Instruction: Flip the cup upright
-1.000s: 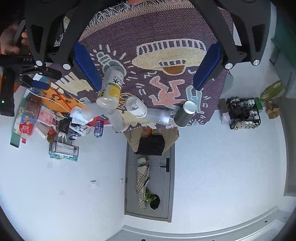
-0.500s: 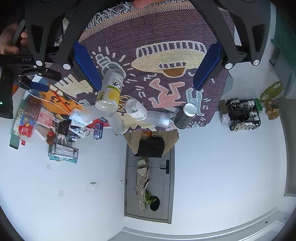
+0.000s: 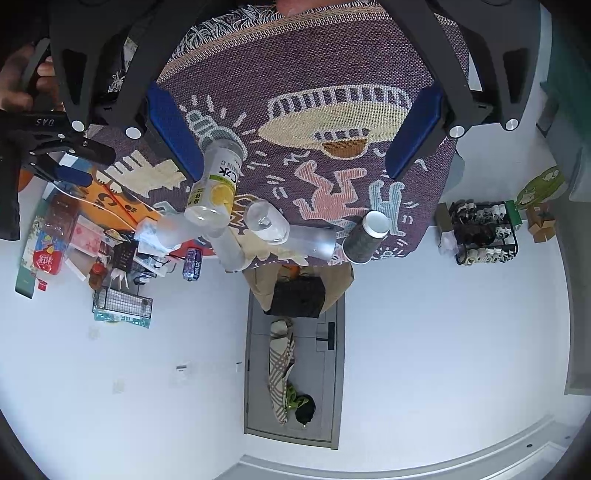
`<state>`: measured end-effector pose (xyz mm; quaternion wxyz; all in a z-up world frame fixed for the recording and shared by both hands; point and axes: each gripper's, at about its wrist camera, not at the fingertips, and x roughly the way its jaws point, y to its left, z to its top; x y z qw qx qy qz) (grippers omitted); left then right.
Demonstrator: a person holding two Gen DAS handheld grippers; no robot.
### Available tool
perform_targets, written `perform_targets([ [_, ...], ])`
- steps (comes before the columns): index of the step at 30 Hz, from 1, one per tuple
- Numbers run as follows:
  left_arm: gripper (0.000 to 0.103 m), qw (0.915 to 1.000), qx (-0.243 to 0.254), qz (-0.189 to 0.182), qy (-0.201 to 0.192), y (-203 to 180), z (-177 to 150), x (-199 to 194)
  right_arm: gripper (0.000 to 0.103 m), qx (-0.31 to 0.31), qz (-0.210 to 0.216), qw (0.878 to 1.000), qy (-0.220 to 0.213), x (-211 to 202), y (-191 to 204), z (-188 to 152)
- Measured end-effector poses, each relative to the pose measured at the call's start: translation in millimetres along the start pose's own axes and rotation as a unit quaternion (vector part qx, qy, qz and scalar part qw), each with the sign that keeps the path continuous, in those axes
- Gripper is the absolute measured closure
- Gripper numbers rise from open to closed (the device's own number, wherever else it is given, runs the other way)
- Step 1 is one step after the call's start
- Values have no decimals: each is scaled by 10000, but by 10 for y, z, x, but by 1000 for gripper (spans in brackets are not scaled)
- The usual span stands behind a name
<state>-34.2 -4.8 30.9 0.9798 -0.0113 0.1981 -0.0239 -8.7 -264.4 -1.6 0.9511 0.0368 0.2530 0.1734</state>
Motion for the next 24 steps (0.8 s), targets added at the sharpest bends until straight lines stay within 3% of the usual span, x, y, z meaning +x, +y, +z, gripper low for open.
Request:
perform_targets([
  [24, 5, 10000, -10, 7, 38, -4, -36, 19, 8, 10, -62, 10000, 51, 45, -9, -34],
])
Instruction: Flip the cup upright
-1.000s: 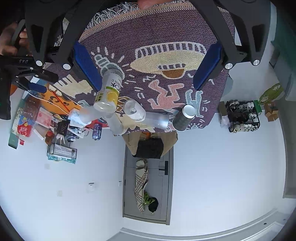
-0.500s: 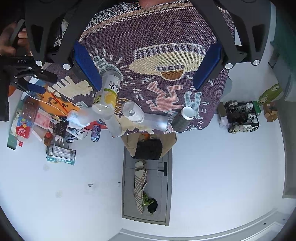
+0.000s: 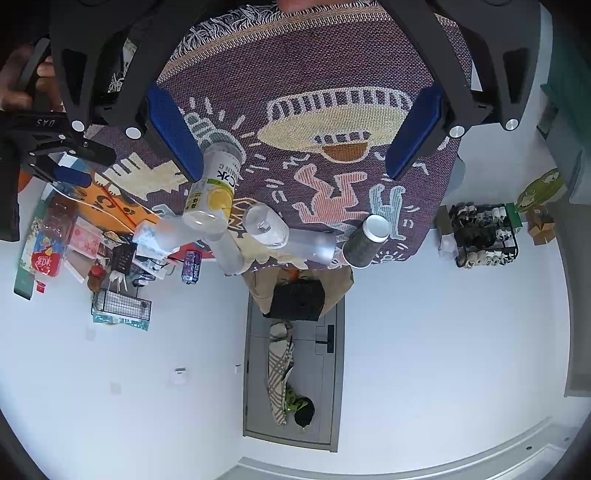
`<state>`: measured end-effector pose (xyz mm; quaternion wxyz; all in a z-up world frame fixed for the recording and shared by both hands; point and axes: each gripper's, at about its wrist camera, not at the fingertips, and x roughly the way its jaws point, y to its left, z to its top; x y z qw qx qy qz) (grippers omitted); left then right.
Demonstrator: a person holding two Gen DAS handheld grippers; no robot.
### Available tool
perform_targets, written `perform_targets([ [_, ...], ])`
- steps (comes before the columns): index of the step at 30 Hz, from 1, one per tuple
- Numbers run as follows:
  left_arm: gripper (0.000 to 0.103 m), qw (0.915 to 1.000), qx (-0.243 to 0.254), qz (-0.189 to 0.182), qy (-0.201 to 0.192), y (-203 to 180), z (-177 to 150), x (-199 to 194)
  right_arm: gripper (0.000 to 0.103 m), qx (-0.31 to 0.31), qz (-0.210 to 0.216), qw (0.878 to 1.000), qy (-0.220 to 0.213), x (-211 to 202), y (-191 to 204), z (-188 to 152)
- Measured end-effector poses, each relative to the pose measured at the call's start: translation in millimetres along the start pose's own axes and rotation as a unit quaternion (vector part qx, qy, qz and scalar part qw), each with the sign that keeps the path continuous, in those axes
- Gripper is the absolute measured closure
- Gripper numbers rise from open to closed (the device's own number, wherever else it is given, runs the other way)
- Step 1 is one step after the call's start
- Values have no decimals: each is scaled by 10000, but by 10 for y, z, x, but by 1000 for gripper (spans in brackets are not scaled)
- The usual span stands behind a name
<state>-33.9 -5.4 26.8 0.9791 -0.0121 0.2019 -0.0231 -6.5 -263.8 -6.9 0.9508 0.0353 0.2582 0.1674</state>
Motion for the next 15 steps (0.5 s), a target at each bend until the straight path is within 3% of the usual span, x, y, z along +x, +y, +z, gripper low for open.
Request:
perform_targets([
  [15, 5, 9999, -131, 2, 64, 25, -38, 72, 8, 116, -6, 9999, 61, 69, -59, -24],
])
